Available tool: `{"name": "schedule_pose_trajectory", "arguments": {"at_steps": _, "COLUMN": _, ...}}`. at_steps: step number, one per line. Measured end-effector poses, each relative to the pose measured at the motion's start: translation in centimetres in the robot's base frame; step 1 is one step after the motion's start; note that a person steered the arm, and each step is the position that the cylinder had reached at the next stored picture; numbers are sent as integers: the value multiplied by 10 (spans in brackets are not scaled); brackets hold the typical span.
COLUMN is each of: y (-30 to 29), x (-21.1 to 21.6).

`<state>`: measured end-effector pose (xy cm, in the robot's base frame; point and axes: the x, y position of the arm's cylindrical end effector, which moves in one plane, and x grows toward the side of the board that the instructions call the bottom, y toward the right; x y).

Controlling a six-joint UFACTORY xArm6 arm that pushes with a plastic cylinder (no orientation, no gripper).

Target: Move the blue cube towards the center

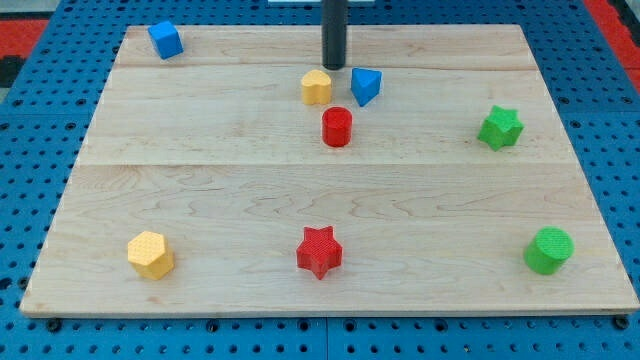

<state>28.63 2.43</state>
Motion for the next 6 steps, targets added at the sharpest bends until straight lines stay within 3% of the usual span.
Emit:
{"name": "schedule_pose_trajectory", "arguments": {"at_steps": 2, "y": -14, "x": 41}}
{"name": "schedule_pose_trajectory", "arguments": {"at_steps": 4, "y": -35, "x": -54}}
{"name": "schedule_pose_trajectory", "arguments": {"at_steps": 5, "y": -102, "x": -94}}
{"name": "schedule_pose_trajectory", "arguments": {"at_steps": 6, "y": -194, "x": -93}}
